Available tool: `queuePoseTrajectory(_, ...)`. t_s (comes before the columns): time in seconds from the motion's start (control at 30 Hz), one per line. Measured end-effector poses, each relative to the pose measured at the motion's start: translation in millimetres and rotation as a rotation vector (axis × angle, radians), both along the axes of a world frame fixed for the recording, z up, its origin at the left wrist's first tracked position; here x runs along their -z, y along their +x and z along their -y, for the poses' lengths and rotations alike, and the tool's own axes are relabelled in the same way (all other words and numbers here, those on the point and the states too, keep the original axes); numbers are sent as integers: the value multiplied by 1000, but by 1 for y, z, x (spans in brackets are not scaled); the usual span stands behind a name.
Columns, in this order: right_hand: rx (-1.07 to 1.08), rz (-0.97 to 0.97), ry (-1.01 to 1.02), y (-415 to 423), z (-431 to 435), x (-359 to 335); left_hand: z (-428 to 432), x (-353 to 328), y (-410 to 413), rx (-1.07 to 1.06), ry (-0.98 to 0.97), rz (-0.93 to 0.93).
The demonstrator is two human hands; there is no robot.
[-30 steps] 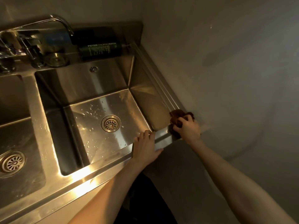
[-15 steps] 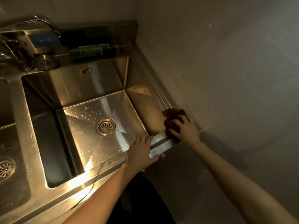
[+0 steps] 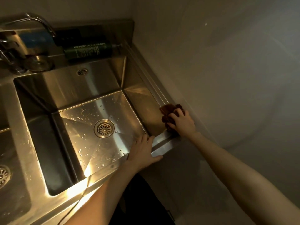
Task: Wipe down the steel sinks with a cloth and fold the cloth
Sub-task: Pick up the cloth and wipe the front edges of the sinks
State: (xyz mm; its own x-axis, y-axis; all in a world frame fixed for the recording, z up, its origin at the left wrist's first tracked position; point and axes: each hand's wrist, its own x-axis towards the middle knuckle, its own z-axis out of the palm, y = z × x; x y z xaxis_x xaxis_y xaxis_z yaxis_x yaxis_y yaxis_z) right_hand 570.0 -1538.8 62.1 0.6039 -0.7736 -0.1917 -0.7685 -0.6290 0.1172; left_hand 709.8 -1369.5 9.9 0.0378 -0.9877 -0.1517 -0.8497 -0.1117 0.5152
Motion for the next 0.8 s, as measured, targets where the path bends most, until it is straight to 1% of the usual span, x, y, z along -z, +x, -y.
queuePoseTrajectory(0.17,-13,10,-11,33,24,2,-3,0,4,4,-4,18)
queuePoseTrajectory(0.27,-18,32,3,36,16,0,-16,-8,11,7,5,-1)
queuePoseTrajectory(0.33,-49,103,57,15,-5,3,-35,-10,20,-13,-10,9)
queuePoseTrajectory(0.4,-9,221,130,-11,-31,4,-56,-9,28,-34,-3,24)
queuePoseTrajectory(0.47,-26,298,127,-20,-55,4,-78,-7,38,-68,-7,52)
queuePoseTrajectory(0.53,-118,335,135,-10,-82,4,-99,-10,49,-116,-13,87)
queuePoseTrajectory(0.6,-213,364,167,13,-116,5,-126,-15,63,-191,-33,49)
queuePoseTrajectory(0.67,-306,411,210,40,-158,10,-162,-20,79,-288,-32,26)
queuePoseTrajectory(0.8,-440,469,285,96,-239,10,-237,-26,108,-536,-92,103)
